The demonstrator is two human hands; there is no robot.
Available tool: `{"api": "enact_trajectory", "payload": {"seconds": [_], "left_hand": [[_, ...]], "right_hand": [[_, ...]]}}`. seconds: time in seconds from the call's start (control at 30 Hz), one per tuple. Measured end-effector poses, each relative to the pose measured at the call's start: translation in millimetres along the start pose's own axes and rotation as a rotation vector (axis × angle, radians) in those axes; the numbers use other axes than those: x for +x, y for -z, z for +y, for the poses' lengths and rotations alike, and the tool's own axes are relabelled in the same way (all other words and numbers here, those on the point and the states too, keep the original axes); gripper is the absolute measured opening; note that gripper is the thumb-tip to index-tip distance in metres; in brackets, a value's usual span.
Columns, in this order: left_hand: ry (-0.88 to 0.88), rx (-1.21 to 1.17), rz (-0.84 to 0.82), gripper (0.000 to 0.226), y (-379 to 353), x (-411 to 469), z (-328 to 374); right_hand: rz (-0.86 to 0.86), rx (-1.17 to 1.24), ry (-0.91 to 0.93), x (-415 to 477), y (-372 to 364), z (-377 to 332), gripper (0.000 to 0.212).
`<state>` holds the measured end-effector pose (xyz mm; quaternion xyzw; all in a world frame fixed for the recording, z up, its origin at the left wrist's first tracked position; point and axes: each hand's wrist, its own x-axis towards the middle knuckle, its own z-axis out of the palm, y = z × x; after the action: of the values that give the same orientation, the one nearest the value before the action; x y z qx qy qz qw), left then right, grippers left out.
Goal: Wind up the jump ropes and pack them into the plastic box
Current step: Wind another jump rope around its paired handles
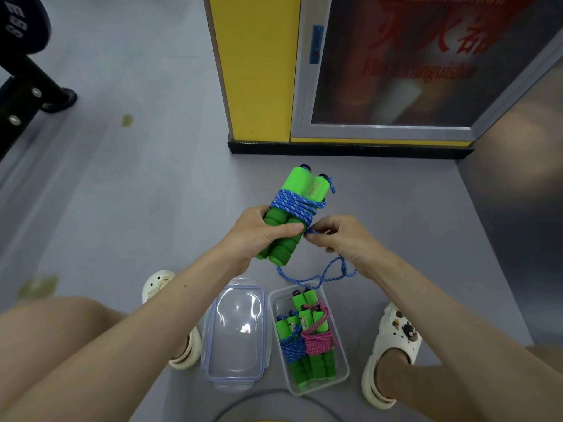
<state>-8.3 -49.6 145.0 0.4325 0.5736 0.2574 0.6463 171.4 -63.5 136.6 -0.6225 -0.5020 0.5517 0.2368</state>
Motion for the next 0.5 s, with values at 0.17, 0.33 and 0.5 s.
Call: {"api": "enact_trajectory", "payload": {"seconds": [0.17,0.33,0.5], "left_hand": [[-0.027,0.043,0.022,0.04,-2.9,-0.6,0.2],[-0.04,0.06,0.037,0.045,-4.2,-1.4,-1.6],[-0.153,0.191,0.143,0.043,-6.2,0.3,-2.6]], "right_hand": [[-0.006,0.085,0.001,-0.1,-3.5,-0.7,0.008],[0.002,0.111,-0.012,-0.9,-5.2,-0.5,0.014],[-0.043,0.12,-0.044,-3.6,-8.2,-2.7,0.021]]}}
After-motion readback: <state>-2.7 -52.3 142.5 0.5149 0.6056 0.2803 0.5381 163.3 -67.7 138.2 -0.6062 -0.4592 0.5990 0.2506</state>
